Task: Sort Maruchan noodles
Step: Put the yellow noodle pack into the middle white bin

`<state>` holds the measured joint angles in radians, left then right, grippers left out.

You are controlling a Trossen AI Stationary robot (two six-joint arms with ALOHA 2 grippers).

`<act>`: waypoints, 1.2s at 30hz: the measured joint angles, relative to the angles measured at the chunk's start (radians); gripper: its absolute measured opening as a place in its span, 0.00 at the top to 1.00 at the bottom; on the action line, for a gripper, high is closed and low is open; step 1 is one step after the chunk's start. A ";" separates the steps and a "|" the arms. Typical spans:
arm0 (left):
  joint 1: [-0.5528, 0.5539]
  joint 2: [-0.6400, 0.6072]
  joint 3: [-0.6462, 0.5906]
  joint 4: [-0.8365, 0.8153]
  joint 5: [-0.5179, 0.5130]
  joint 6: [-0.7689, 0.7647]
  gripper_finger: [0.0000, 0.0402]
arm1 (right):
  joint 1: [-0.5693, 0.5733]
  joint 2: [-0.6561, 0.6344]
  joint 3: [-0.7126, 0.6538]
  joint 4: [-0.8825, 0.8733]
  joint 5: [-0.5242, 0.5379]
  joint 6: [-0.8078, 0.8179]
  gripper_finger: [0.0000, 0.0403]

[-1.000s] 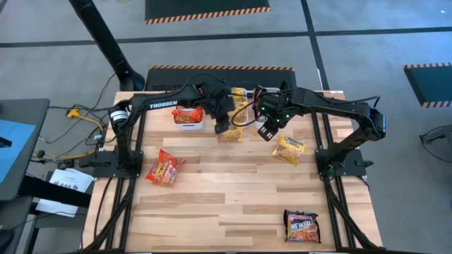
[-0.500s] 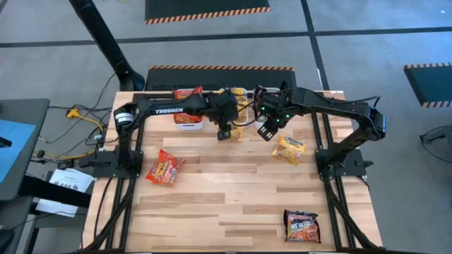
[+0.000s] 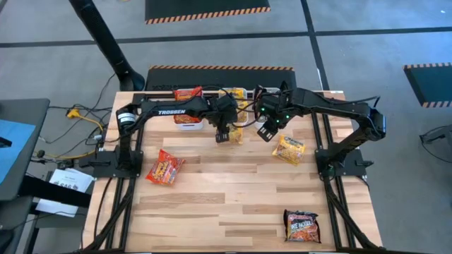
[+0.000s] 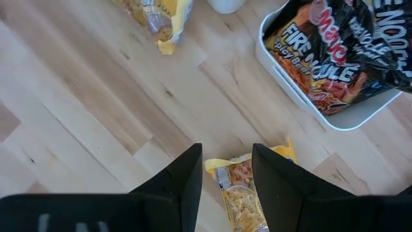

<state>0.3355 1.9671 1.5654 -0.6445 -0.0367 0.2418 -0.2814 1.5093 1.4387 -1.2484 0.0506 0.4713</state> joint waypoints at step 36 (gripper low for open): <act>-0.017 -0.001 0.227 -0.085 0.009 0.091 1.00 | 0.000 0.000 0.000 0.000 0.002 0.001 0.60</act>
<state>0.3184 1.9662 1.7920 -0.7291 -0.0273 0.3326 -0.2817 1.5093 1.4387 -1.2488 0.0525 0.4721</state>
